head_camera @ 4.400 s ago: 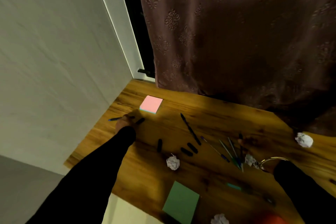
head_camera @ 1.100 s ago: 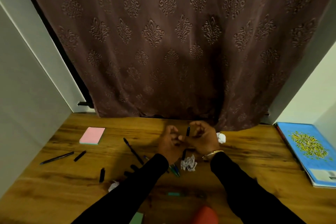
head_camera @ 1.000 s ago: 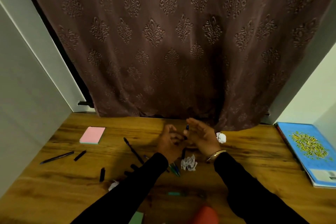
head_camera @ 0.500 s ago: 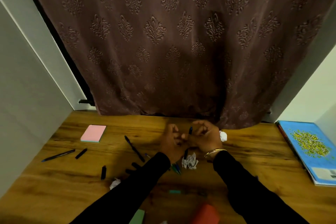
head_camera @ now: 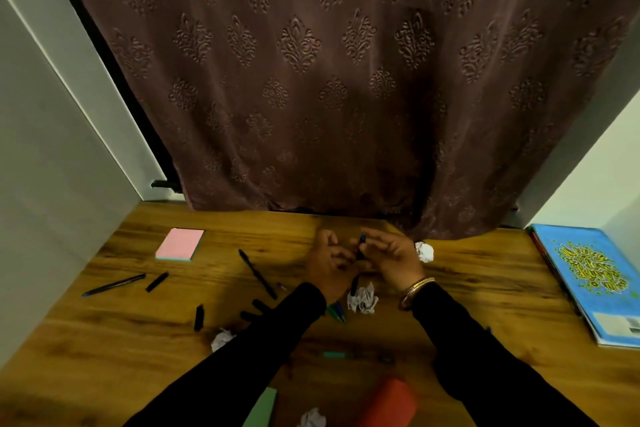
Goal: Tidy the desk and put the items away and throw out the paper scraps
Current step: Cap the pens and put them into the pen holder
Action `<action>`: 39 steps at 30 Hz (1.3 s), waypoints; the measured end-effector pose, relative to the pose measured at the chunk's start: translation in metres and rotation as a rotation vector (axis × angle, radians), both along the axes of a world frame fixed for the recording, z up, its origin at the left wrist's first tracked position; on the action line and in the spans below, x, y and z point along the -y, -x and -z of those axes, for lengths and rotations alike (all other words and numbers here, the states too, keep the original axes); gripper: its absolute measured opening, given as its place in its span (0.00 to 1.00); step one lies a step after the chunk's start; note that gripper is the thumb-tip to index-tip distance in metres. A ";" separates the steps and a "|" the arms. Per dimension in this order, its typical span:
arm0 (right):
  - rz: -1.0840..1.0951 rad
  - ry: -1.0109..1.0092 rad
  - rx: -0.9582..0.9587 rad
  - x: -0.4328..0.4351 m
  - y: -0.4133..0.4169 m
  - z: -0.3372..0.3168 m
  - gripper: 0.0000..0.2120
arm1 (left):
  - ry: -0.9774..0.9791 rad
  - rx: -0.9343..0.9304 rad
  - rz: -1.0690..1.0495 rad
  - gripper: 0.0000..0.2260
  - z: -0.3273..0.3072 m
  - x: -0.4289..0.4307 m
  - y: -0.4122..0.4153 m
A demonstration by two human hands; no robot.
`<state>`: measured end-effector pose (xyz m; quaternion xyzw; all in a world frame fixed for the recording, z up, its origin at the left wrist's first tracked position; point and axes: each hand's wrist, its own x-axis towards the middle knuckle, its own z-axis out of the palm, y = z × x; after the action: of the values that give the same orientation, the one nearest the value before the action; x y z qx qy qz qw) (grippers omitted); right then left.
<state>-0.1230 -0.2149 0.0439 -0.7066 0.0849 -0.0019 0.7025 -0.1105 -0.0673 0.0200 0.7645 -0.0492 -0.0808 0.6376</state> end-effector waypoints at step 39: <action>-0.175 0.108 -0.004 -0.037 0.006 0.033 0.09 | -0.231 0.035 -0.047 0.11 -0.010 -0.047 -0.020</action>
<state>-0.1286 -0.1779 0.0112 -0.7483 0.0242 0.0564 0.6606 -0.0909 -0.0203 0.0305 0.8351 -0.0328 -0.0579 0.5461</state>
